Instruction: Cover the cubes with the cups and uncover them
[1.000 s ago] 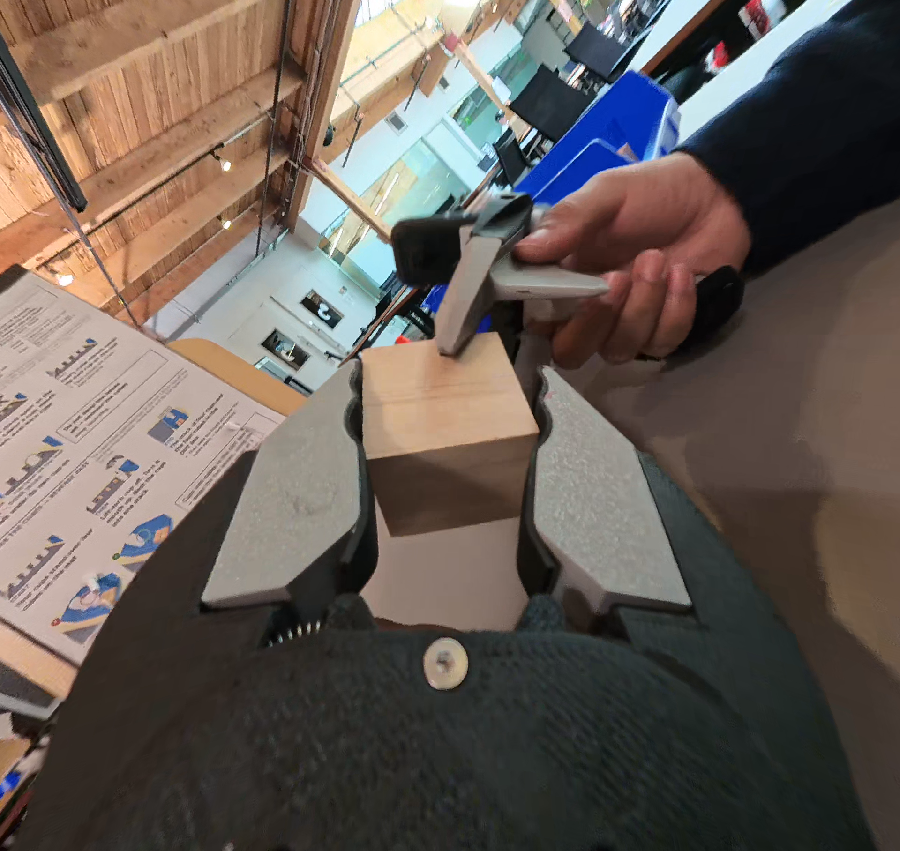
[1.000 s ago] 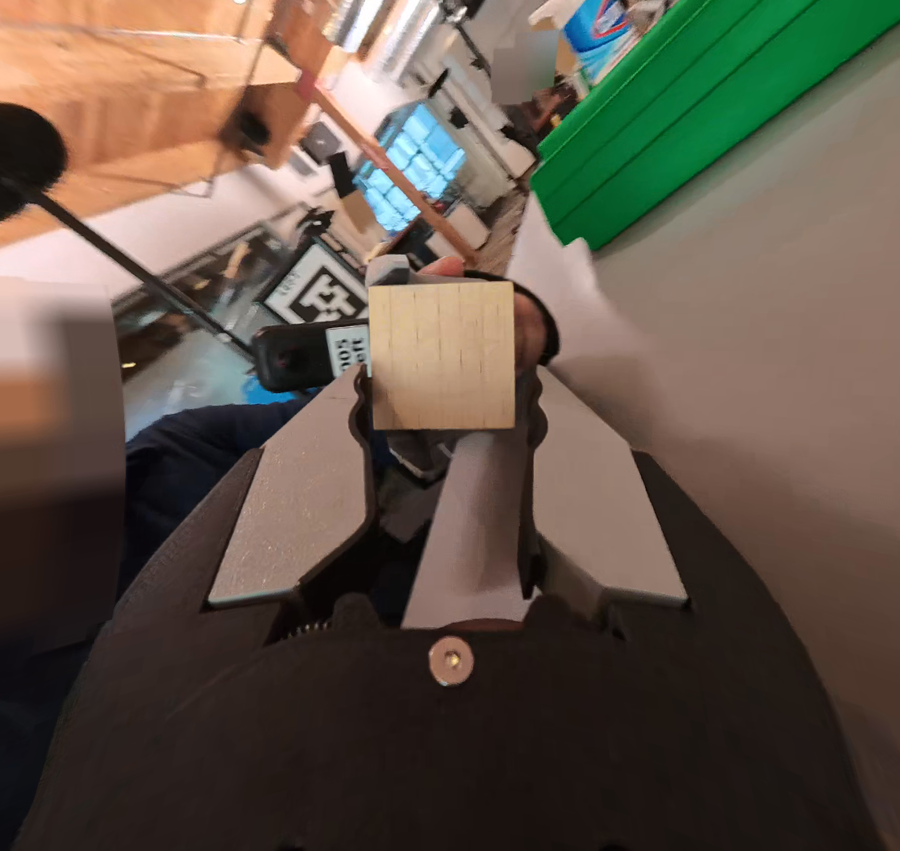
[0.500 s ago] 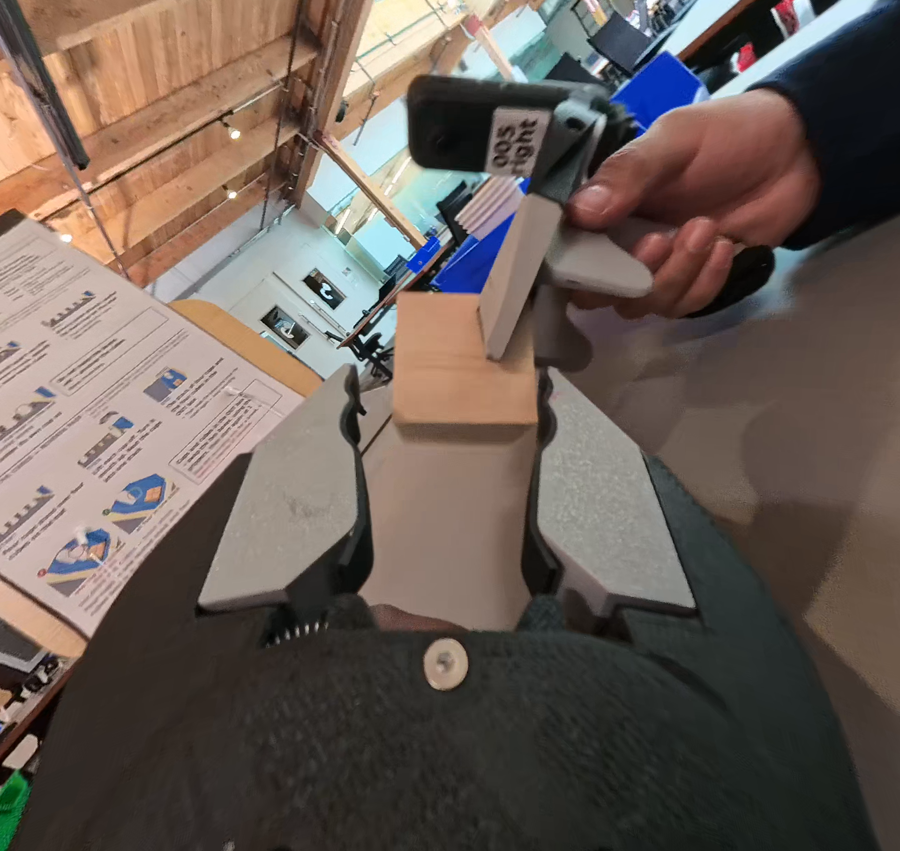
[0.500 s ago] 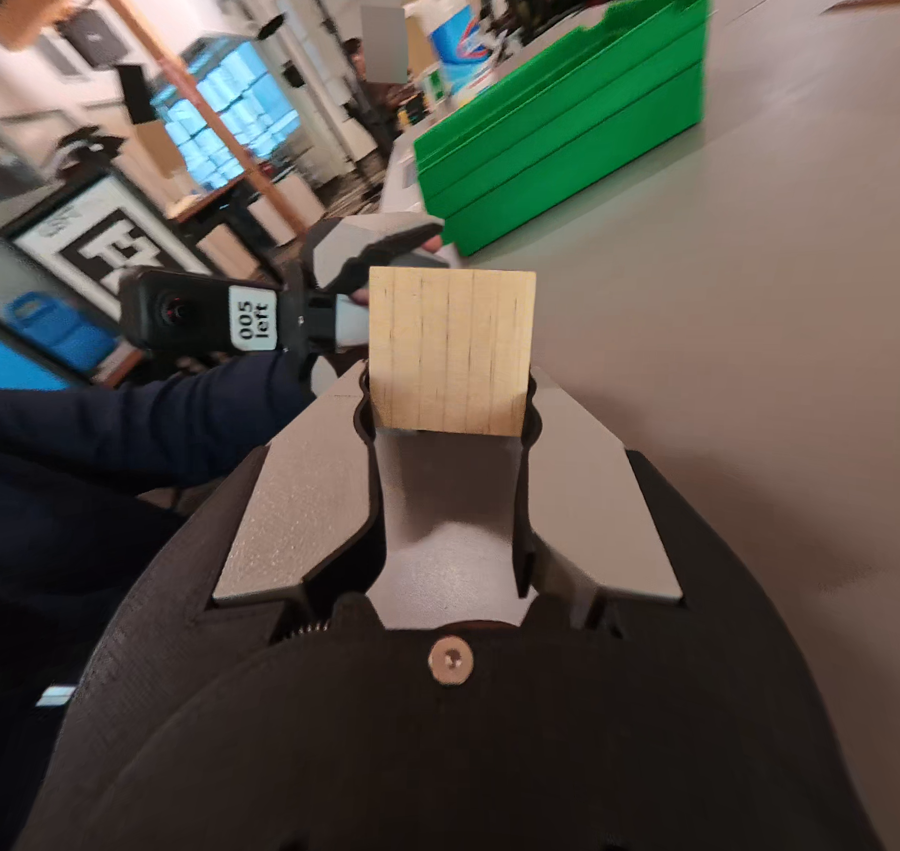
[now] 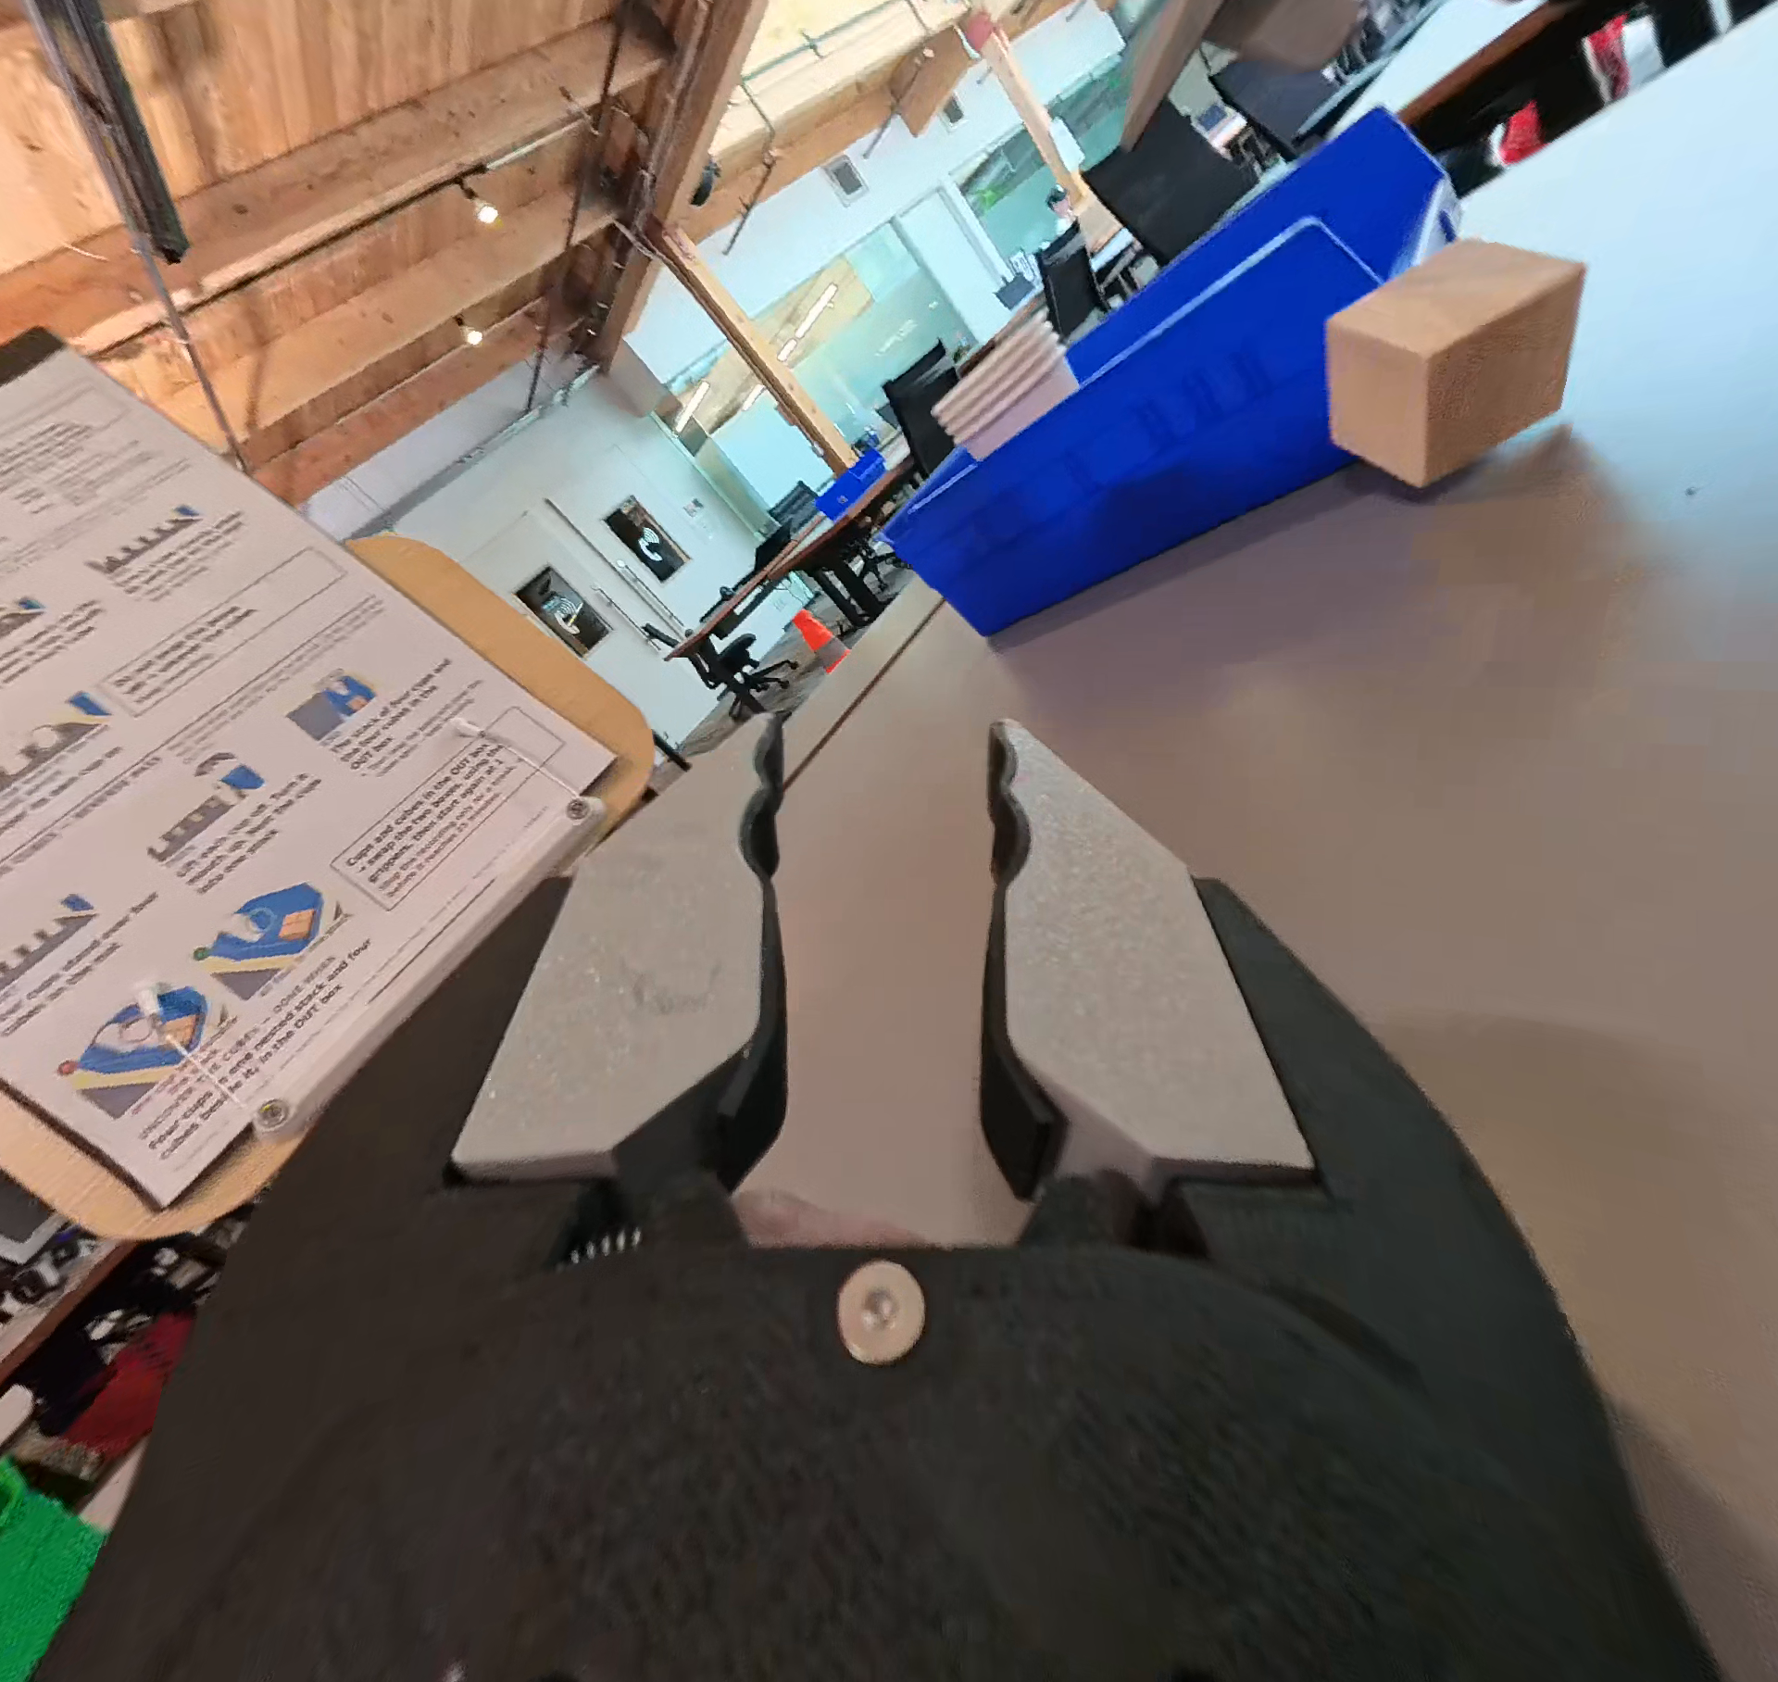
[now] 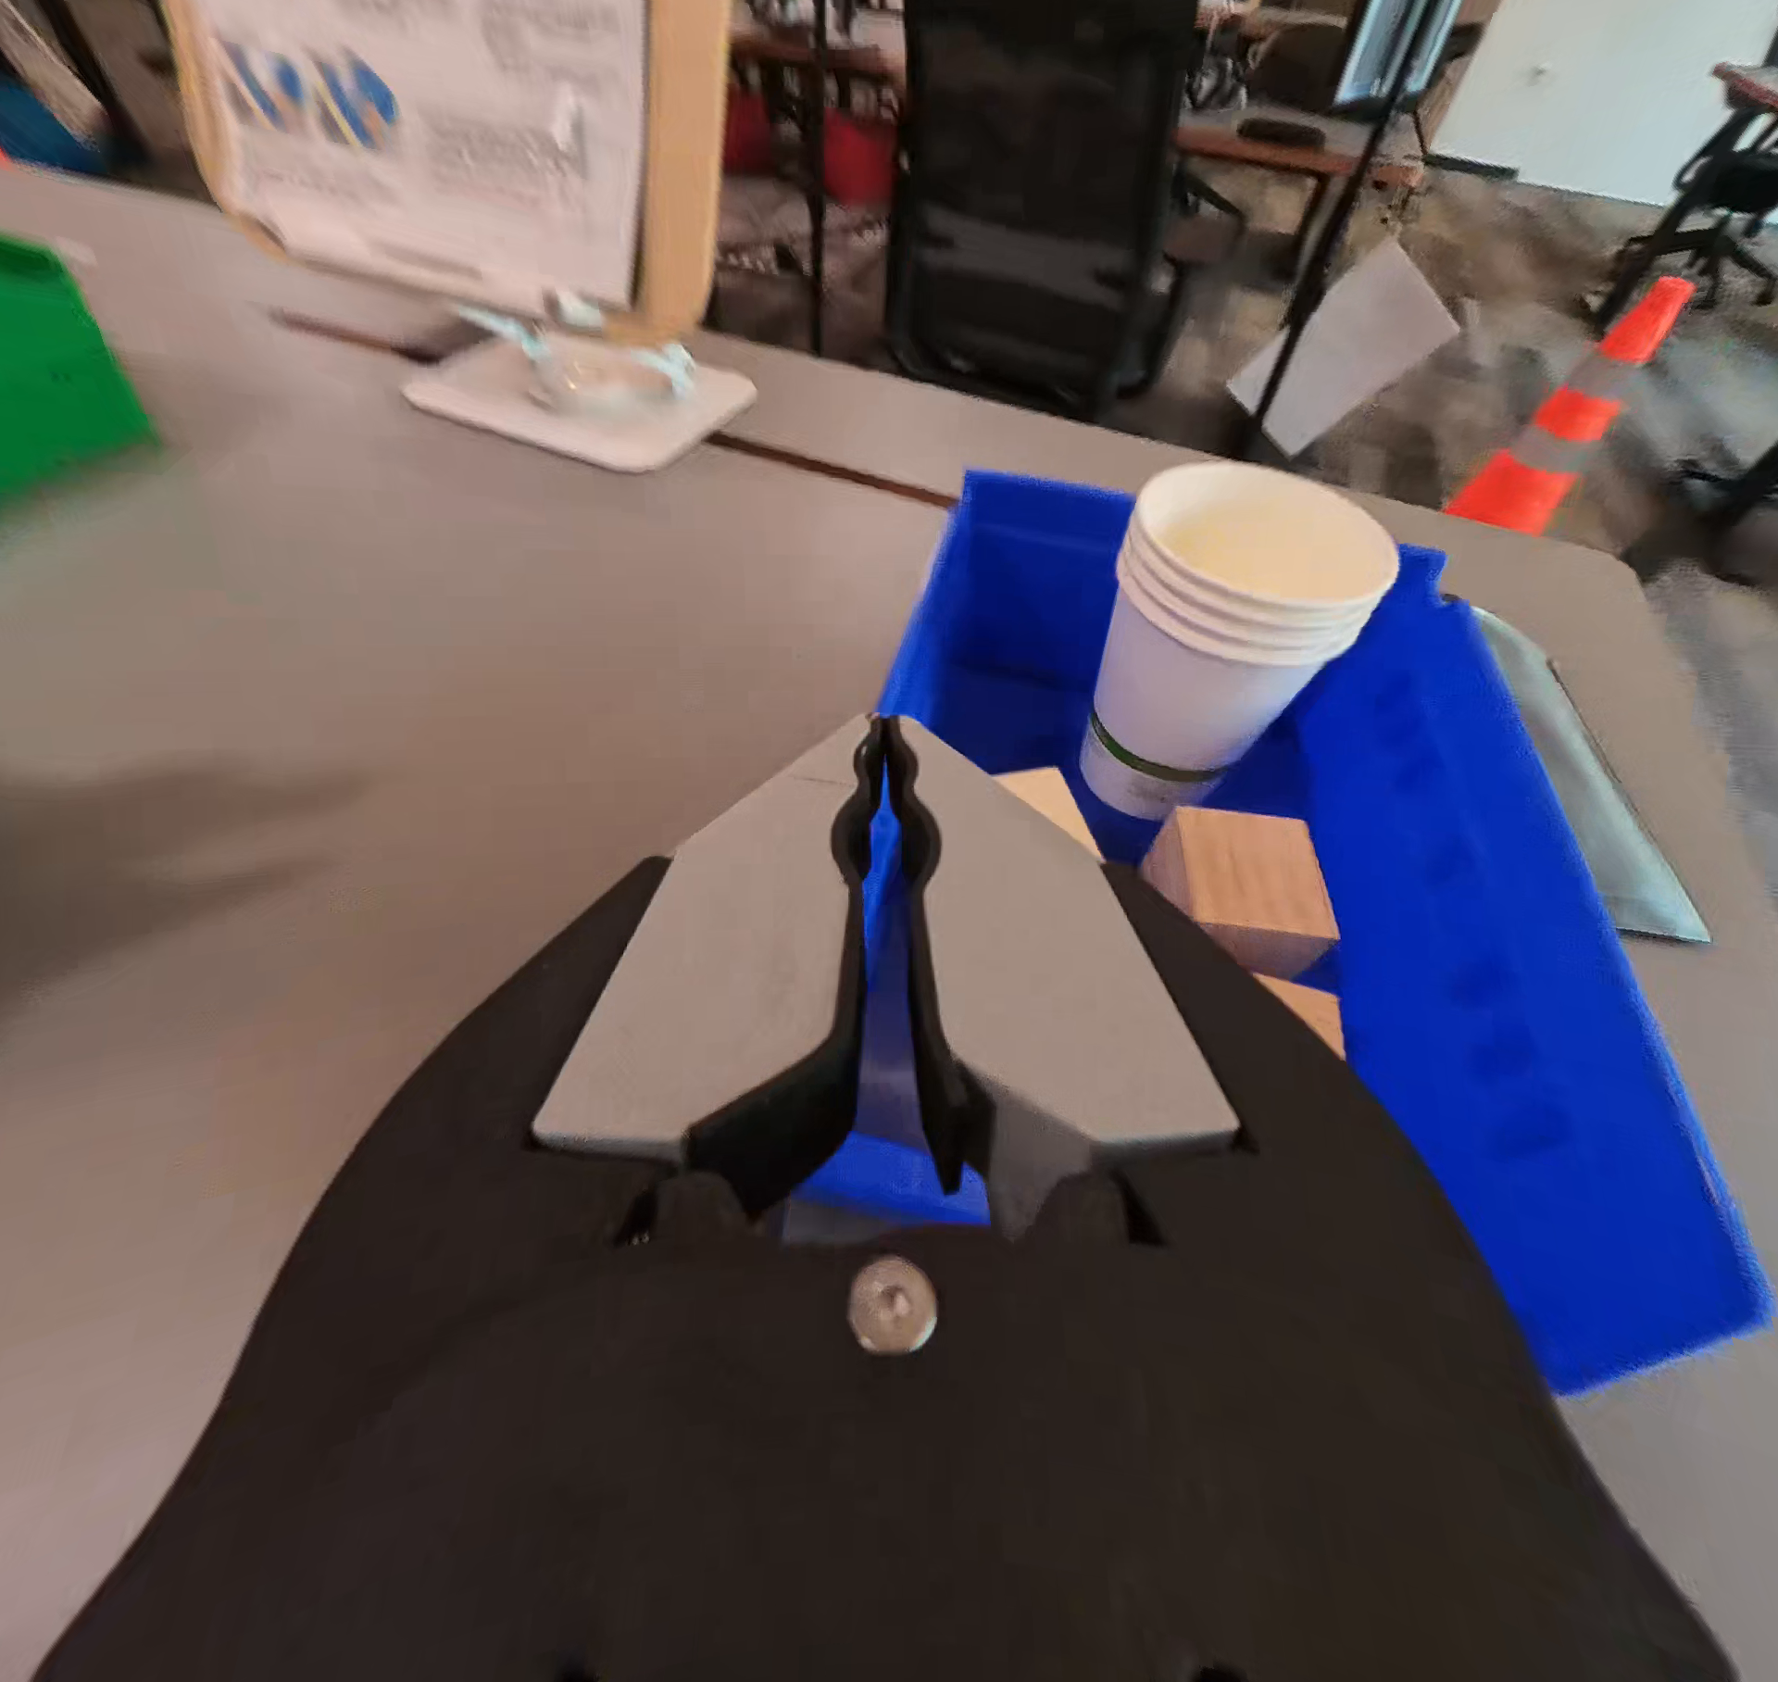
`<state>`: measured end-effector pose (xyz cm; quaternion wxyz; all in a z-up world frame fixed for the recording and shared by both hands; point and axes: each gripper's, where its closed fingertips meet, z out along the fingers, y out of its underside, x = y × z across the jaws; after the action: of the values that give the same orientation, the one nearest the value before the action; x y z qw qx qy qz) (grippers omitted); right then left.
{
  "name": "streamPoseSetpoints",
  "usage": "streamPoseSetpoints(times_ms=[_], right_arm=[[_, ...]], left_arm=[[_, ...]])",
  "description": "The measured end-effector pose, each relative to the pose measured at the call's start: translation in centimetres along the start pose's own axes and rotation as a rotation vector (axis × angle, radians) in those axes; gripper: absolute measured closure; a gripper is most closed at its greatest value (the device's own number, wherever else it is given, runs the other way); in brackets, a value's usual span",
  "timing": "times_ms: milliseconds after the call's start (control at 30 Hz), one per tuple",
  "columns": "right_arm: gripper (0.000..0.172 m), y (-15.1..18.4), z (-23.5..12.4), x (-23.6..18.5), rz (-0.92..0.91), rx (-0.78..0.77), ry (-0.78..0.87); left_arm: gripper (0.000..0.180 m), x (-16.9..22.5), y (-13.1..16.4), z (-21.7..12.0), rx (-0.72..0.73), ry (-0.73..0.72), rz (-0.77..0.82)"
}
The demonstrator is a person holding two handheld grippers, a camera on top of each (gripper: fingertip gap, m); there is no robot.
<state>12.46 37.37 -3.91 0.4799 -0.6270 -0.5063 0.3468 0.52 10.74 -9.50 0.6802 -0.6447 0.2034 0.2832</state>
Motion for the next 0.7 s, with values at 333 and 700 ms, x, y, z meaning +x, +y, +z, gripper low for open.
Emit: streamPoseSetpoints(times_ms=[333,700], right_arm=[[0.112,8.5,-2.6,-8.1,-0.264,-0.27,-0.434],[0.113,14.1,0.8,-7.9,-0.66,-0.678,-0.398]], left_arm=[[0.136,1.3,1.9,0.3,-0.082,0.102,-0.038],[0.137,0.8,2.1,0.0,-0.091,0.083,-0.066]])
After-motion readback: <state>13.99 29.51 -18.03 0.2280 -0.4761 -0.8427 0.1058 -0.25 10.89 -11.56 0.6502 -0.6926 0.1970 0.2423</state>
